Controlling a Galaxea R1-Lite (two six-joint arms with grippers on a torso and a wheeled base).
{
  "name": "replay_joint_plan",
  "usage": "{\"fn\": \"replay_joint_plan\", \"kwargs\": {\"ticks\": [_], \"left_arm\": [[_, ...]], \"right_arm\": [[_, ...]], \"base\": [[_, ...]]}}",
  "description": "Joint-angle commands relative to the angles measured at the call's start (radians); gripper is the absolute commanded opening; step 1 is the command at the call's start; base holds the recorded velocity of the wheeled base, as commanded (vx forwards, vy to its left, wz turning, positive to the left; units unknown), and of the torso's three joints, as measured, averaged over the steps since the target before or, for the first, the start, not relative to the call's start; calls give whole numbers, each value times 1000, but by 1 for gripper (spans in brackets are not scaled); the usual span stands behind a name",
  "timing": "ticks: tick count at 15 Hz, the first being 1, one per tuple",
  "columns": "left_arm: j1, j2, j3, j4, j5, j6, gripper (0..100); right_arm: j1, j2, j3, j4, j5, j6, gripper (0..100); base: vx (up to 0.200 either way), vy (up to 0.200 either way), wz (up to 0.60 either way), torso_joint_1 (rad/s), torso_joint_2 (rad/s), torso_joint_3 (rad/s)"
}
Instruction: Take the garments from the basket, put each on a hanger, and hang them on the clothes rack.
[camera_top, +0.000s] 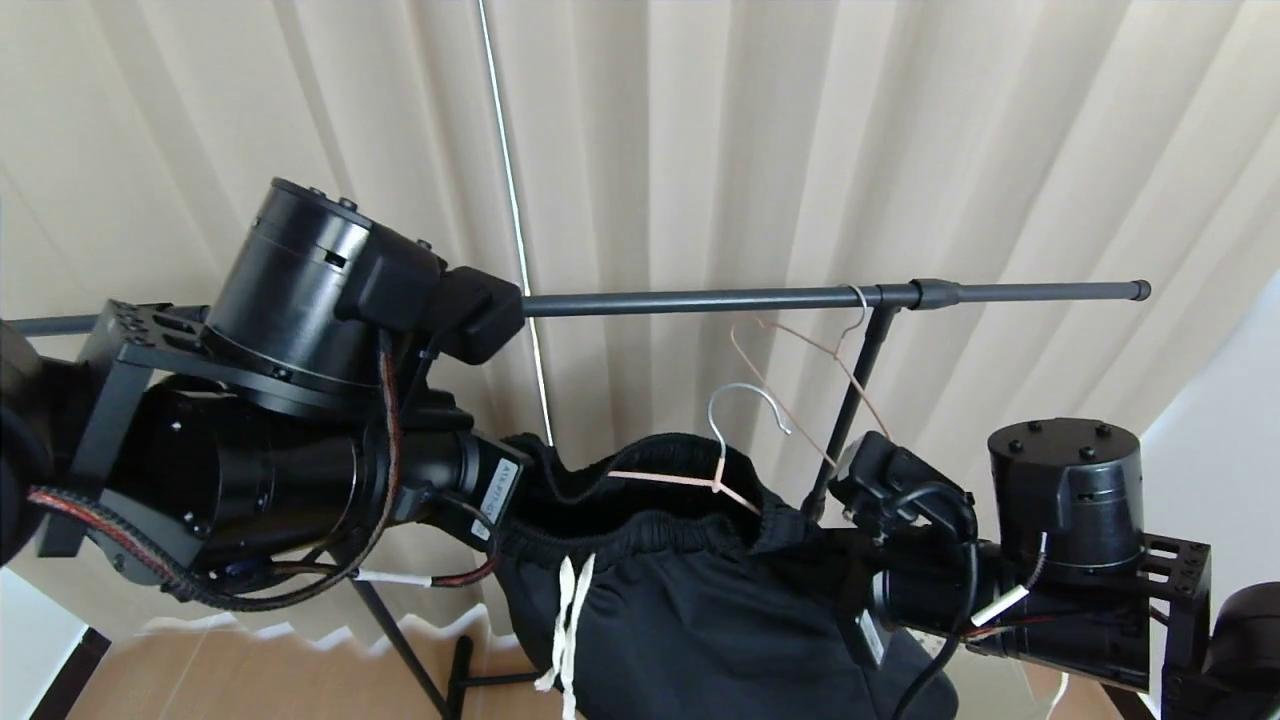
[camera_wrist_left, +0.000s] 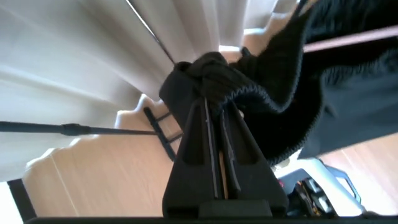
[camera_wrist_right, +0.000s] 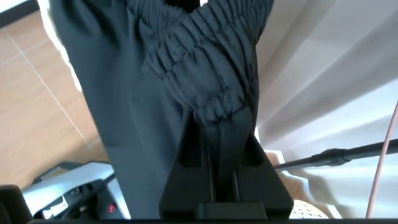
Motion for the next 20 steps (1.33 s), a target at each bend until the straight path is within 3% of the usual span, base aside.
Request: {"fn": "replay_joint_plan", "kwargs": {"ticks": [1, 4, 8, 10, 14, 20], "left_arm": [[-36, 3, 25, 0, -9, -16, 0], [-44, 1, 23, 2, -32, -70, 0], [-36, 1, -9, 6, -73, -261, 0], [-35, -5, -66, 43, -113, -317, 0], [-38, -12, -103, 51, -167, -330, 0], [-64, -8, 37, 43, -162, -317, 0]], "right_arm": [[2, -8, -3, -18, 1, 20, 0], [2, 7, -10, -68, -2, 70, 0], [2, 58, 3, -100, -11, 72, 0], [3, 76, 22, -121, -11, 69, 0], [5, 76, 25, -133, -8, 69, 0], [3, -19, 37, -167, 61, 101, 0]], "base": [[0, 0, 0, 0, 0, 0], [0, 0, 0, 0, 0, 0], [0, 0, 0, 0, 0, 0], [0, 0, 0, 0, 0, 0], [0, 0, 0, 0, 0, 0], [0, 0, 0, 0, 0, 0]]}}
